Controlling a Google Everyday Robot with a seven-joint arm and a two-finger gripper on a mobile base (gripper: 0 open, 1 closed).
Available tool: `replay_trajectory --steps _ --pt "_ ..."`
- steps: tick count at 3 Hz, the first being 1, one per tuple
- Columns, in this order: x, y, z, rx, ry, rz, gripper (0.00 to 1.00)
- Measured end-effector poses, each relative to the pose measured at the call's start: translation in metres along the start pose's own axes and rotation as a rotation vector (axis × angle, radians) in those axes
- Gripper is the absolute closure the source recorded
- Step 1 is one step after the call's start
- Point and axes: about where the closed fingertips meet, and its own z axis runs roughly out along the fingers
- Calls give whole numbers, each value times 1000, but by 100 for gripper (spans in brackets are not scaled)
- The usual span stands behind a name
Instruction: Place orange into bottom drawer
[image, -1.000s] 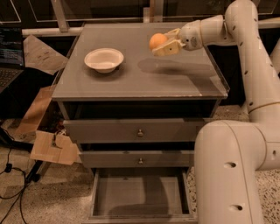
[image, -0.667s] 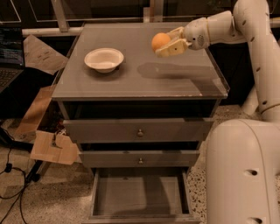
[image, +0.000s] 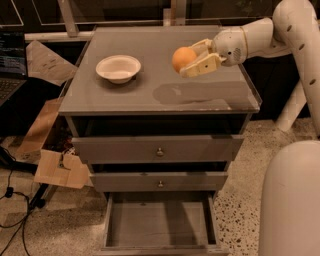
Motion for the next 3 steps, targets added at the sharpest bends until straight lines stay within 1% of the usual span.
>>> replay_trajectory --steps 1,2,3 --pt "4 3 6 -13 -2 9 100" --pt "-2 13 19 -77 -3 -9 100" --pt "-10 43 38 -194 -1 -16 100"
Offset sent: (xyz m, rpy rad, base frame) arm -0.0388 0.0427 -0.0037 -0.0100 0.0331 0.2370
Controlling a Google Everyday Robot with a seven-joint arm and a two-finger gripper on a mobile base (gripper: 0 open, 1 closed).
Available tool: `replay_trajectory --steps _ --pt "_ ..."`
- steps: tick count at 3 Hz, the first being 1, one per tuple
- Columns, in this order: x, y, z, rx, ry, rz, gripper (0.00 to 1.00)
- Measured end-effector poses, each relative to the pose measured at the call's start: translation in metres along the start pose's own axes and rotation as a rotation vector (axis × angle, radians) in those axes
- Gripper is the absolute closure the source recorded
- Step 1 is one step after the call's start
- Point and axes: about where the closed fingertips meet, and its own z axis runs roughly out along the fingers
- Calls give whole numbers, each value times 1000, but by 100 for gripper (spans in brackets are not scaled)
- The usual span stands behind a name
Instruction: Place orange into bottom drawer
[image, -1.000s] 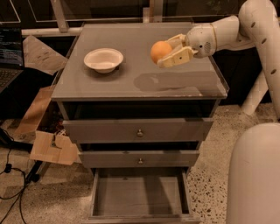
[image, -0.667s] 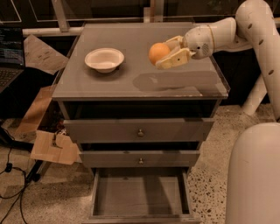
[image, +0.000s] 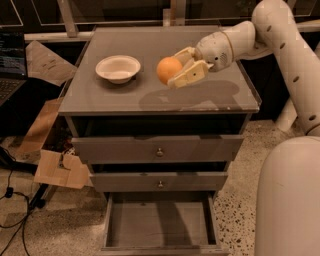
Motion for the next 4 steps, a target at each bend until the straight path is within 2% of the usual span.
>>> replay_trajectory --steps 1,2,3,4 --pt "-10 29 8 -3 5 -28 100" --pt "-63 84 -8 197 27 -197 100" --pt "-92 124 -5 343 39 -266 100" --pt "-61 128 -16 437 60 -200 100"
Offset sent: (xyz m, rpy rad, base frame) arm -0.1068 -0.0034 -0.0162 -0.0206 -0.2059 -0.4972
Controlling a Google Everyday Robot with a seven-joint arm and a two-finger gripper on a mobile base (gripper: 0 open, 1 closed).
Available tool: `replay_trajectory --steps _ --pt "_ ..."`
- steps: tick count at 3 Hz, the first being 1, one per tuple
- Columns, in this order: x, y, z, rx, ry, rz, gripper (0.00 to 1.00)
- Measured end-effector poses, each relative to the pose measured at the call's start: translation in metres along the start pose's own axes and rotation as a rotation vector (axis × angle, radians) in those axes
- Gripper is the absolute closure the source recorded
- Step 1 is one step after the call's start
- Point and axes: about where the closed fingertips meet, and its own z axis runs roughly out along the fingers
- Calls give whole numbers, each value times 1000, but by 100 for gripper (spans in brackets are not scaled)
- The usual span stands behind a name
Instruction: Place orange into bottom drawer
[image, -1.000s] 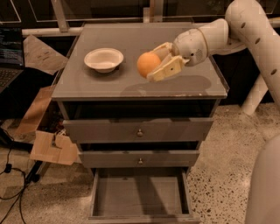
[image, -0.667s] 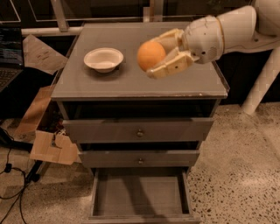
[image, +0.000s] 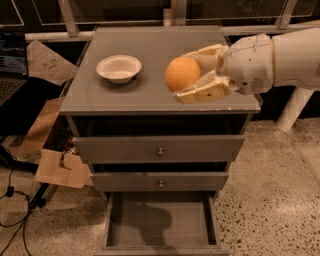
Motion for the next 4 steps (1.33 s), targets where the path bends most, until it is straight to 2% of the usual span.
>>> replay_trajectory --steps 2,4 --pt "7 5 5 0 1 17 100" --pt "69 38 17 44 44 131 100"
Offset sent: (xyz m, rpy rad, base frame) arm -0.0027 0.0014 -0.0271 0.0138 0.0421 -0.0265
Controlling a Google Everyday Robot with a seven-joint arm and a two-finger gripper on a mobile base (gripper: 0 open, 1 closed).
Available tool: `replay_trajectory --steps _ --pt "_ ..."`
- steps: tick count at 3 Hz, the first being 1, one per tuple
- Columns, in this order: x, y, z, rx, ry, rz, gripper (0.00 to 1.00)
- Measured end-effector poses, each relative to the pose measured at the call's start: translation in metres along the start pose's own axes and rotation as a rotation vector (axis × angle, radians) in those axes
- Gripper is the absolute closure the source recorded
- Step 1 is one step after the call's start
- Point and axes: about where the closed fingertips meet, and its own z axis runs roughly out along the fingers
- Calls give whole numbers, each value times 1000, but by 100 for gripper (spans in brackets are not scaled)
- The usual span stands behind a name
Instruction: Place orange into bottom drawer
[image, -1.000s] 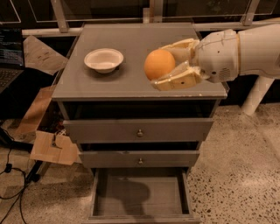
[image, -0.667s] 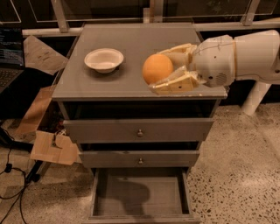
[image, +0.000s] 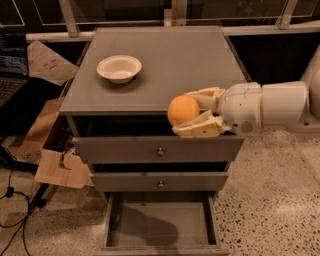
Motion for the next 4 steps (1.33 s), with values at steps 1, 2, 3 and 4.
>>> replay_trajectory --steps 1,2,3,4 --pt "34 16 11 12 20 56 100" --pt "65 31 22 16 50 104 100" --pt "95 42 31 12 99 140 100" --pt "125 54 37 2 147 188 100"
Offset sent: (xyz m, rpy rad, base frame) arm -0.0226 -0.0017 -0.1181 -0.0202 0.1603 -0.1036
